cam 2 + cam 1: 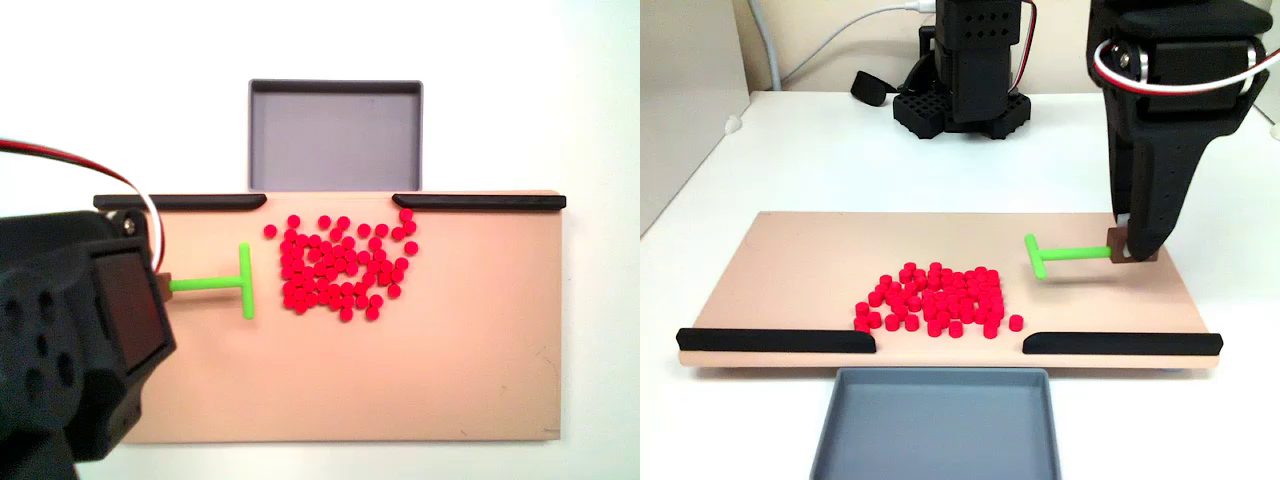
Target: Gather the left side granules
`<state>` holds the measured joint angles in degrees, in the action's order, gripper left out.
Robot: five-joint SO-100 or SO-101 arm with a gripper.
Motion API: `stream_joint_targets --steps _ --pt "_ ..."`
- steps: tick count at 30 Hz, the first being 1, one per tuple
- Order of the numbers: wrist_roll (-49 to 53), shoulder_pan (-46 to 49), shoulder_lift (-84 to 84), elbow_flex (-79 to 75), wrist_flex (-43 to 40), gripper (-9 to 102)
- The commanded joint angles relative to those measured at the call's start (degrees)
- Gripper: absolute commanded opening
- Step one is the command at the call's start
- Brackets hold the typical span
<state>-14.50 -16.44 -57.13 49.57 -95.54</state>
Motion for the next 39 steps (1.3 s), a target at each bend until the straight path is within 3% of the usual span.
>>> stream_joint_targets --steps 1,9,17,39 --pt "1.05 -1.05 -4.31 -0.44 -1.14 0" --pt "8.53 -2.64 -11.07 3.87 -2.72 0" --pt "25.66 -1.41 -22.24 15.47 -2.72 0" --pt "75.94 18.63 -34.28 24.35 -2.72 0"
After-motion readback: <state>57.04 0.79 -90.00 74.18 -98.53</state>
